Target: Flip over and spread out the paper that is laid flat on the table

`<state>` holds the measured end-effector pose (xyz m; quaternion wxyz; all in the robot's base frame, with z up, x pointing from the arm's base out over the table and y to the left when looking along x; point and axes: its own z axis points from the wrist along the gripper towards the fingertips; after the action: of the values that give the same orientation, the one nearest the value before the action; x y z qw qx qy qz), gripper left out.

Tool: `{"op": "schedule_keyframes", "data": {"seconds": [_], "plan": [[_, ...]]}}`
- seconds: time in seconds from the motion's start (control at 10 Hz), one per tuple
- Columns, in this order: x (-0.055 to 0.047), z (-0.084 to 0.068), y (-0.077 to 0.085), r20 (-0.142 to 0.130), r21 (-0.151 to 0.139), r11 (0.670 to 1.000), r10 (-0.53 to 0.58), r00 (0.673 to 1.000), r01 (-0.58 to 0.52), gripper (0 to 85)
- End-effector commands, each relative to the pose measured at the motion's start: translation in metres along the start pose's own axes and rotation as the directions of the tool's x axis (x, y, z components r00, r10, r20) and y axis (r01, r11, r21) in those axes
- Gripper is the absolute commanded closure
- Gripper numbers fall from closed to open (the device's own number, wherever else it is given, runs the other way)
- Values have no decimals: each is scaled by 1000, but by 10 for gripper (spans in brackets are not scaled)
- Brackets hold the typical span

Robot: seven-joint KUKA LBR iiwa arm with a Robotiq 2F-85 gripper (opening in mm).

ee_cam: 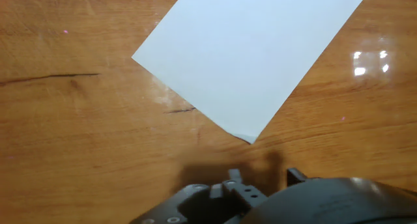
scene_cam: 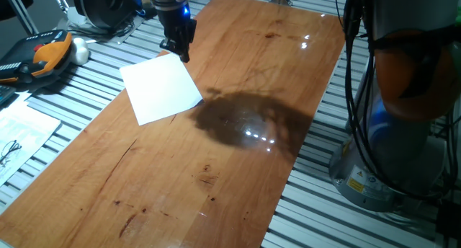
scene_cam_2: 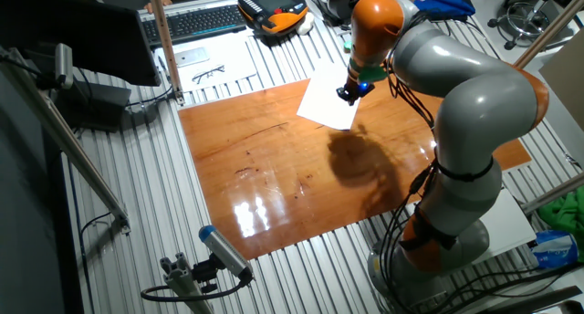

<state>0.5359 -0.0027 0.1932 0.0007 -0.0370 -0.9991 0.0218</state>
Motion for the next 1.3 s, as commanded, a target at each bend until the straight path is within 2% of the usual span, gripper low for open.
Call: {"op": "schedule_keyframes", "data": {"seconds": [0.0, 0.2, 0.5, 0.7, 0.8, 0.9, 1.0, 1.2], "plan": [[-2, 10, 0, 9, 6, 1000, 7, 1000, -7, 850], [-6, 26, -3, 9, -5, 999, 42, 999, -42, 850], [-1, 45, -2, 22, -3, 992, 126, 992, -126, 850], [2, 55, -5, 21, -11, 967, 256, 967, -255, 850], [4, 57, -9, 27, -5, 951, 308, 951, -308, 850], [6, 59, -12, 23, -23, 915, 403, 915, -403, 850], [8, 63, -17, 16, -37, 854, 519, 855, -518, 850], [16, 75, -25, 23, -73, 718, 696, 718, -693, 850]]}}
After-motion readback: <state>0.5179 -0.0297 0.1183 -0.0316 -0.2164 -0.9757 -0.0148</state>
